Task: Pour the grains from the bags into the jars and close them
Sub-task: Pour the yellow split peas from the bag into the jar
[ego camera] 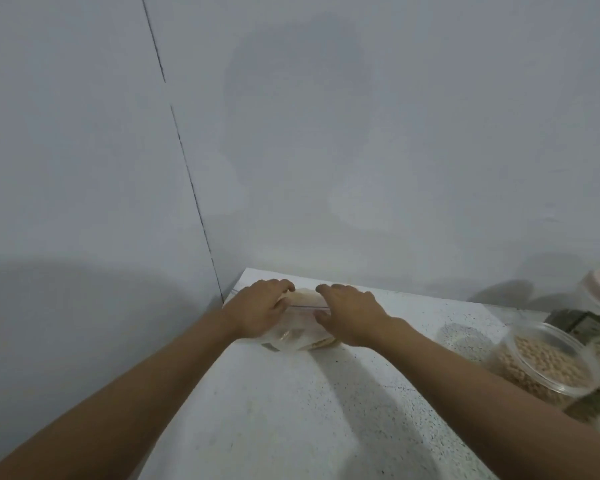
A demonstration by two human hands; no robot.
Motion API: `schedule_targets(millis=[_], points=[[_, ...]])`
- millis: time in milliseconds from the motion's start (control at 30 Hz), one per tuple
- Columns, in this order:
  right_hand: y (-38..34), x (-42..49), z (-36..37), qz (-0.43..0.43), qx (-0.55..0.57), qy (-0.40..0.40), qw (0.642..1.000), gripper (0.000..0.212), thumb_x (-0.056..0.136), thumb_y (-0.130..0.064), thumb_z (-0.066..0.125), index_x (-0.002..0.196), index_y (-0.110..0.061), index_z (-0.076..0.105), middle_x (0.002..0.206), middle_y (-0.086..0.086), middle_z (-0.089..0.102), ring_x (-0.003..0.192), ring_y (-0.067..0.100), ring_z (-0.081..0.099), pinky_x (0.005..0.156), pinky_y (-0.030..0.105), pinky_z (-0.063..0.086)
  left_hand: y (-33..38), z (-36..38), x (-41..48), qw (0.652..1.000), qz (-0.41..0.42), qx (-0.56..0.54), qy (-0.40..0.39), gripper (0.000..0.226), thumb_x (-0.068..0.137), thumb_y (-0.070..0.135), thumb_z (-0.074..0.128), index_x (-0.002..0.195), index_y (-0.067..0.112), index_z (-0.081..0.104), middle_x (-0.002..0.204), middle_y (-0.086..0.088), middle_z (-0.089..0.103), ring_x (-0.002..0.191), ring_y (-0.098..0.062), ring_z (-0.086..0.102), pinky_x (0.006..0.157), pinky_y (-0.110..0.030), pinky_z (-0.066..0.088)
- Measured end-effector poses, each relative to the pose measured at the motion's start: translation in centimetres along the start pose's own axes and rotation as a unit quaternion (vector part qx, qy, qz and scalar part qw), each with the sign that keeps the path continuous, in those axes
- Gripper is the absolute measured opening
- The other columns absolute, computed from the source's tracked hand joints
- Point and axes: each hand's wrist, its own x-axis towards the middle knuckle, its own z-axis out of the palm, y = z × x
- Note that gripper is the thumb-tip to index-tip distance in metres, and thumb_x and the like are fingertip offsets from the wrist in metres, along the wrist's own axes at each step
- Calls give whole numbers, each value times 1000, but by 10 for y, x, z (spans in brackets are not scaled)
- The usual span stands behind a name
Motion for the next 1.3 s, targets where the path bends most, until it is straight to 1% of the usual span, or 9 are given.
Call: schedule_targets(millis=[133, 333, 433, 533, 700, 833, 967, 1167, 1300], points=[[7, 8, 12, 35, 1, -11, 999, 36, 101, -37, 52, 130, -15, 56, 125, 5, 58, 116, 28, 55, 92, 42, 40, -11, 12, 14, 999, -4, 33, -10, 30, 108, 33, 34, 128, 27, 56, 120, 7, 60, 113, -16, 54, 101, -43, 38], [5, 13, -3, 47, 40, -9, 998, 33, 96, -30, 61, 127, -19, 60, 122, 2, 55, 116, 25, 54, 93, 41, 36, -10, -2, 15, 997, 65, 20, -44, 28, 102, 58, 44, 113, 38, 61, 118, 12, 49, 112, -6, 38, 96, -34, 22], [0, 7, -11, 23, 31, 7, 999, 30, 97, -28, 62, 127, -26, 64, 119, 2, 49, 110, 24, 54, 97, 43, 37, -2, -17, 15, 994, 81, 28, -64, 26, 98, 57, 51, 98, 31, 56, 107, 10, 57, 103, -12, 49, 97, -38, 31], [-4, 0, -18, 0, 33, 14, 999, 18, 99, -28, 60, 115, -25, 68, 115, 2, 54, 103, 24, 55, 93, 40, 39, 4, -24, 14, 992, 94, 33, -78, 18, 100, 44, 54, 95, 27, 49, 89, 10, 58, 79, -9, 48, 84, -35, 30], [-8, -12, -28, -12, 40, 17, 999, 10, 99, -17, 54, 104, -18, 63, 109, 3, 68, 98, 26, 58, 82, 35, 38, 14, -42, 7, 990, 109, 30, -80, 11, 99, 48, 58, 92, 40, 56, 85, 13, 61, 83, -8, 55, 88, -33, 35], [-6, -24, -46, -14, 64, 13, 998, 6, 98, -16, 55, 101, -18, 59, 105, 5, 68, 94, 26, 61, 80, 36, 48, 34, -69, -3, 984, 132, -16, -117, 18, 100, 46, 58, 84, 41, 62, 78, 9, 60, 76, -9, 55, 72, -28, 41], [0, -40, -64, -14, 61, -9, 998, 18, 97, -14, 49, 102, -13, 66, 100, 9, 69, 90, 30, 64, 77, 39, 52, 63, -76, -15, 985, 143, -39, -93, 28, 101, 41, 58, 74, 46, 55, 76, 7, 57, 72, -11, 52, 70, -34, 43], [25, -54, -91, -41, 65, 101, 992, 14, 98, -15, 55, 89, -25, 60, 81, -11, 53, 82, 19, 53, 71, 34, 38, 107, -100, -22, 988, 78, -129, -45, 32, 98, 32, 66, 66, 34, 59, 65, 9, 51, 60, -7, 52, 59, -24, 43], [40, -60, -97, -68, 44, 162, 983, 7, 102, -21, 55, 100, -24, 62, 93, -8, 57, 90, 16, 53, 77, 37, 35, 135, -106, -31, 971, 22, -233, -51, 34, 96, 21, 70, 66, 19, 55, 61, 1, 50, 55, -14, 49, 56, -23, 40]])
